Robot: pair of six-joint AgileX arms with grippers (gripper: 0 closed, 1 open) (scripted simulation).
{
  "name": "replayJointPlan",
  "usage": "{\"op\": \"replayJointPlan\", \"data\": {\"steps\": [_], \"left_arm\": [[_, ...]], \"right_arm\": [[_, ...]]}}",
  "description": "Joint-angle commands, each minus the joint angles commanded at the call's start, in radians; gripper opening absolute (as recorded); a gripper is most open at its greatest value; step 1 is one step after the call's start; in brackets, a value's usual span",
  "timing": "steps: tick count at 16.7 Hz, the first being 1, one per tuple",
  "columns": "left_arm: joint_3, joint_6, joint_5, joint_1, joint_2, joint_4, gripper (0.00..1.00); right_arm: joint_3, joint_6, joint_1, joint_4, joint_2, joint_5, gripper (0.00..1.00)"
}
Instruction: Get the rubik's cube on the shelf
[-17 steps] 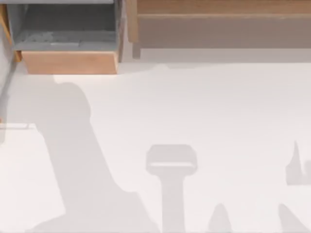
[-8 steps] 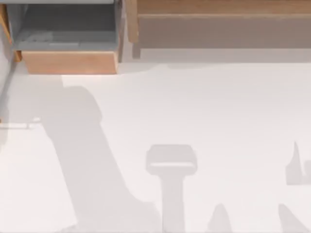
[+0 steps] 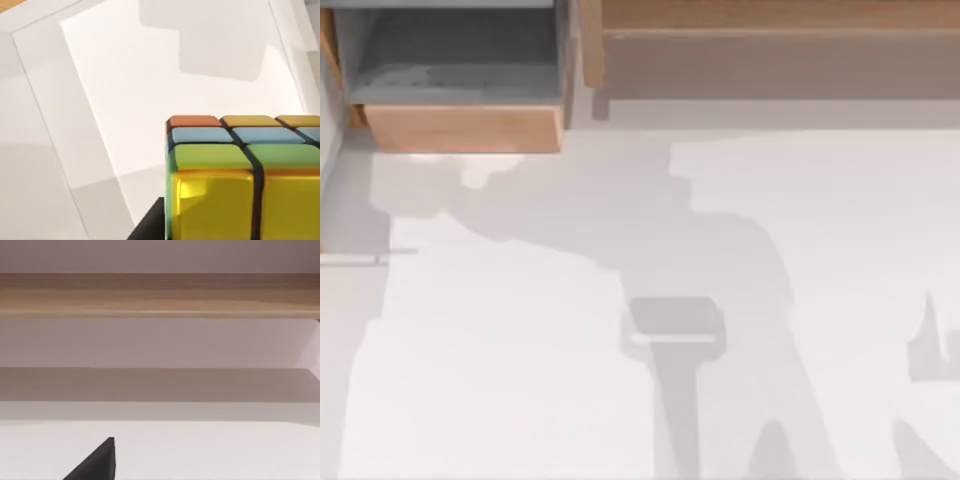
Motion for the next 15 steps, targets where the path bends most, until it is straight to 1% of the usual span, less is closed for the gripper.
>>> {"op": "replayJointPlan", "data": {"steps": [4,8,11,15], "left_arm": [[-0.204,-0.06,-0.106,-0.201,-0.111,0.165,0.0],[-0.419,-0.122,-0.213,-0.429,-0.149,0.396,0.0],[-0.561,-0.167,-0.292,-0.596,-0.138,0.615,0.0],[-0.694,-0.221,-0.394,-0.783,-0.082,0.963,0.0]], "right_arm": [[0.0,0.0,0.0,0.0,0.0,0.0,1.0],[0.0,0.0,0.0,0.0,0.0,0.0,1.0],[0.0,0.0,0.0,0.0,0.0,0.0,1.0],[0.0,0.0,0.0,0.0,0.0,0.0,1.0]]}}
